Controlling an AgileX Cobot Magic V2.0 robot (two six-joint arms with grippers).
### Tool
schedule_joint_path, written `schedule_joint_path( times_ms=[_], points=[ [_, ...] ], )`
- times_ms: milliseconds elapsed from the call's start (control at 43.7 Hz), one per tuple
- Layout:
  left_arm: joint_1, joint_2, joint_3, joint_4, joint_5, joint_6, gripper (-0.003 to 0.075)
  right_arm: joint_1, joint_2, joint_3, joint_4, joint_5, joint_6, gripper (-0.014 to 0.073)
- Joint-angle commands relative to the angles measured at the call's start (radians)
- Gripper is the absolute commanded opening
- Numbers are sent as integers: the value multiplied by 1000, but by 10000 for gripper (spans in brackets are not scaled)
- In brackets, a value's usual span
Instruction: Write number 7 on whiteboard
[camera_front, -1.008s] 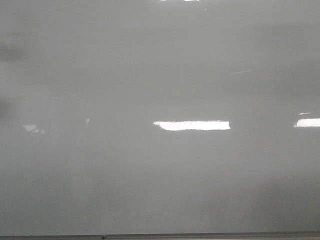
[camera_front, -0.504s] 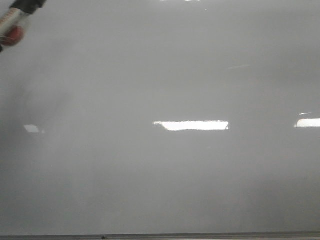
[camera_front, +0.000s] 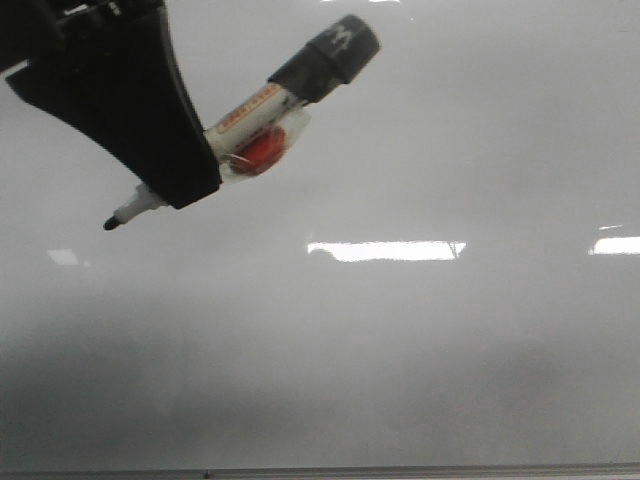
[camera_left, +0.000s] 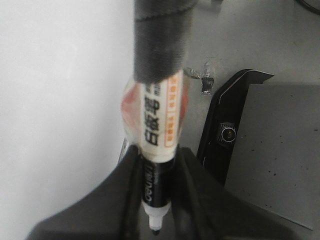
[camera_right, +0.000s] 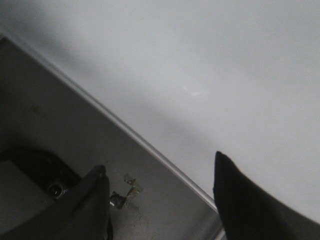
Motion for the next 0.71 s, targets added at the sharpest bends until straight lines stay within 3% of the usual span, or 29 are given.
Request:
schedule_joint_path(
  times_ms=[0,275,687],
  points=[
    [-46,-22,-38,-16,-32,50,-21,68,34,-42,111,-3,-174,435],
    [-109,-22,-38,-16,-32,81,-21,220,127,-56,316,-28,-427,435],
    [-109,-22,-38,-16,-32,85,-21,317,237,-124,361,-135,-440,435]
  ],
)
